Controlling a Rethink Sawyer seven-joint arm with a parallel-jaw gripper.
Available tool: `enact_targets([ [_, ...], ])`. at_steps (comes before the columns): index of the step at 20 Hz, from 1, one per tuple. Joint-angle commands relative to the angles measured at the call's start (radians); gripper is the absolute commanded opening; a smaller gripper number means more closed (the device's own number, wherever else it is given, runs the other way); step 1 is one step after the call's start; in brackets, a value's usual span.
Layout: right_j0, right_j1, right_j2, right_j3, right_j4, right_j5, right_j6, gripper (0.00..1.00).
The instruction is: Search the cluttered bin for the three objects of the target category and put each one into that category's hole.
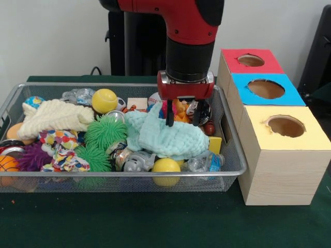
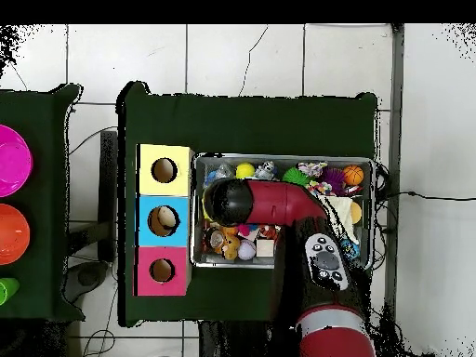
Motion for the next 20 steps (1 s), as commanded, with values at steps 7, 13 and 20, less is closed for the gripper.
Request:
enact_targets([
  [7,0.026,0.065,0.079,-0.162,-0.026,0.122,-0.009,1.0],
  [13,0.024,0.116,0.09,-0.207,-0.026,0.099,-0.015,1.0],
  [20,0.028,0.144,0.097,-0.209,-0.028,0.074,-0.011,1.0],
])
